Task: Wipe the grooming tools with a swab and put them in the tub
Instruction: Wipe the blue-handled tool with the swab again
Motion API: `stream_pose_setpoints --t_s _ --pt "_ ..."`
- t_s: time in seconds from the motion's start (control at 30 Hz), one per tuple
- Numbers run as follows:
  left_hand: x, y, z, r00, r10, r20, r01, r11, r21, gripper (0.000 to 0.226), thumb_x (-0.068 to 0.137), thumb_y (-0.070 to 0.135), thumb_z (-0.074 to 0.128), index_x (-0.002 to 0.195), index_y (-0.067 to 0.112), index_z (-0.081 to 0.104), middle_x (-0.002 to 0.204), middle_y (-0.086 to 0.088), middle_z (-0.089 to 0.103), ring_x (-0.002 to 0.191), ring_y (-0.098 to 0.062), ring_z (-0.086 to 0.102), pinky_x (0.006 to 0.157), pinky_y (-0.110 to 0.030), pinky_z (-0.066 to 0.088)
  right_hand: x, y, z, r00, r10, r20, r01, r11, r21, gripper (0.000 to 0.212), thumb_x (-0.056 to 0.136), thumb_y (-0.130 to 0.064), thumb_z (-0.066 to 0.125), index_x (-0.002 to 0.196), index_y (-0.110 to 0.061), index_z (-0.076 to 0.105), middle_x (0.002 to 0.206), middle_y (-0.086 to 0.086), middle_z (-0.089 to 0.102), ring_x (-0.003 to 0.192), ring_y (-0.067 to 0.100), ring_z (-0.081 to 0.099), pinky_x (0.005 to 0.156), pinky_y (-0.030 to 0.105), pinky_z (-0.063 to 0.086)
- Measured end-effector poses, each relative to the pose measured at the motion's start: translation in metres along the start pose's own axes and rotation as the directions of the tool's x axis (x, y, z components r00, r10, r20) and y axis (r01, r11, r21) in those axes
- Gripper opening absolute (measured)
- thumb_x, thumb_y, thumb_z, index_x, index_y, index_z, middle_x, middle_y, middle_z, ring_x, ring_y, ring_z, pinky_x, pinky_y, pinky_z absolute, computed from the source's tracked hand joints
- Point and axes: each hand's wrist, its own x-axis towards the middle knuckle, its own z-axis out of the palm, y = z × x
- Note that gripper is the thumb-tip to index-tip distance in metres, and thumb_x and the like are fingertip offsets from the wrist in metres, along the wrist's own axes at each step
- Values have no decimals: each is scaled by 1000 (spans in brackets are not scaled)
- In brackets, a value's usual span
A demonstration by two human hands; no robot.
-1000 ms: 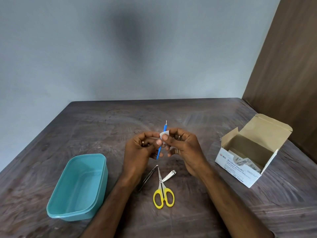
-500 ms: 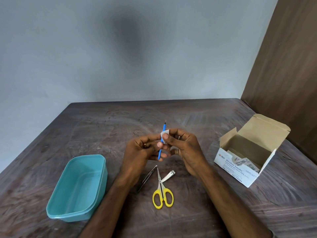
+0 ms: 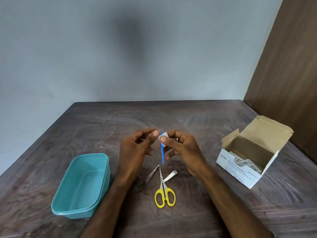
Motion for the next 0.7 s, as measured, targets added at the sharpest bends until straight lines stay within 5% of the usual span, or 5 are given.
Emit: stream_pose_setpoints --t_s 0.13,0.33,0.57,0.7 --pt "1 4 0 1000 -4 10 5 995 -100 12 84 15 73 95 11 77 81 -3 76 64 -16 66 59 -32 57 -2 1 5 999 -19 51 20 1000 -20 7 86 -10 75 91 -7 71 75 9 71 66 26 64 51 30 52" --pt "2 4 2 995 -39 -92 14 966 -259 9 78 7 77 84 1 75 75 -17 74 62 -22 69 61 -29 60 3 4 6 995 -96 -32 94 994 -58 23 84 -5 77 90 -14 57 73 7 72 53 24 66 48 32 47" --pt "1 1 2 988 20 -156 -51 980 -193 6 79 7 77 84 4 75 75 -9 76 67 -24 73 60 -30 60 -1 8 5 981 -192 24 189 926 -327 16 89 -27 74 104 -22 76 91 -5 77 62 21 71 56 43 57" --pt "1 2 1 983 74 -169 -94 989 -110 7 79 9 77 86 6 76 77 -4 75 71 -19 71 62 -29 59 -1 8 8 979 -197 52 203 908 -368 8 90 -26 73 98 -28 77 80 -12 74 59 16 68 56 33 55"
